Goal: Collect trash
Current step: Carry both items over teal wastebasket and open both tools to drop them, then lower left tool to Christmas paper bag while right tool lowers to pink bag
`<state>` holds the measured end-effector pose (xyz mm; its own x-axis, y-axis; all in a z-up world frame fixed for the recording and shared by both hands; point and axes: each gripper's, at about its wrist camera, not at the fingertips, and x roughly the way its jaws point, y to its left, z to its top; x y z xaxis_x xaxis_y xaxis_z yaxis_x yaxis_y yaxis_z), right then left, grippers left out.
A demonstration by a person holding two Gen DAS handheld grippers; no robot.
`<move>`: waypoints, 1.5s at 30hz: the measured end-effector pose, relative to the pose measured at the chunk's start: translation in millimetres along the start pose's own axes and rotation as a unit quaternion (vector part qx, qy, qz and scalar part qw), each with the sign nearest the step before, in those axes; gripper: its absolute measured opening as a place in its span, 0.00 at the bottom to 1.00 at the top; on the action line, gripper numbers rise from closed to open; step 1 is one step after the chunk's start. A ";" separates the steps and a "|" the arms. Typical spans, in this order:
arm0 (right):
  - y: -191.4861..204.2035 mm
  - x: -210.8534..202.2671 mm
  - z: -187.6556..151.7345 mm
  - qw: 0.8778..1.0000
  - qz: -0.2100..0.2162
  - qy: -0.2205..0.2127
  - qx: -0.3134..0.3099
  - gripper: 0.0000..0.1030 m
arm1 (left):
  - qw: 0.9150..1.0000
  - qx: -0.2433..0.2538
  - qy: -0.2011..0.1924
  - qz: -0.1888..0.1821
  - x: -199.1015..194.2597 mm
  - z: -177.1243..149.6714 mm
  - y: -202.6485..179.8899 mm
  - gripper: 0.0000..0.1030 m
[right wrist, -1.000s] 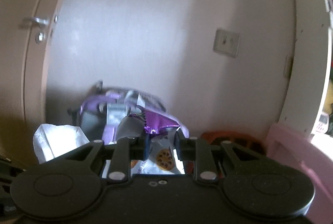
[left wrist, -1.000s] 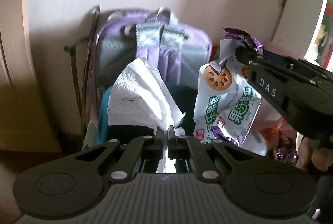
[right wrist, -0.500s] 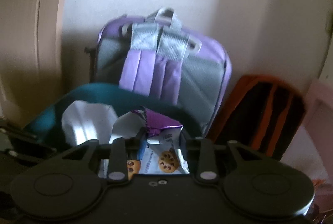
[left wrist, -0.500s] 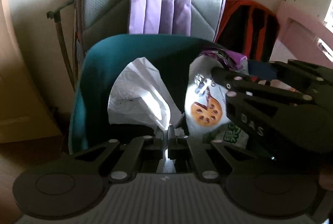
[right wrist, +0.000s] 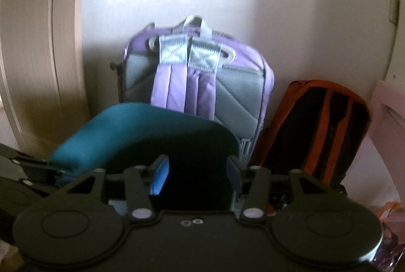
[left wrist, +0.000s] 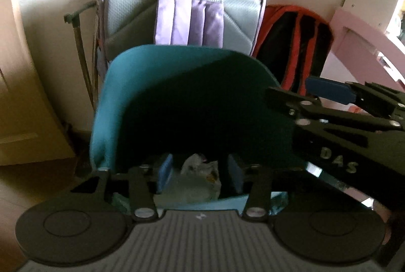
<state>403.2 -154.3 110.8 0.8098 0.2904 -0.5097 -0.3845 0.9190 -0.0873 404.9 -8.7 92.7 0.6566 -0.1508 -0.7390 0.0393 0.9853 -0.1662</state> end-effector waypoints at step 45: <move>90.6 -41.5 -258.3 0.976 0.142 0.149 0.072 0.60 | 0.992 -0.052 0.092 0.071 5.4 -273.3 91.2 0.81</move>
<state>220.3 -152.0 -97.0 0.5054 0.4685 -0.7246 -0.4921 0.8463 0.2039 206.2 58.5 -104.9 0.5008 -0.0334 -0.8649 -0.1274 0.9855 -0.1119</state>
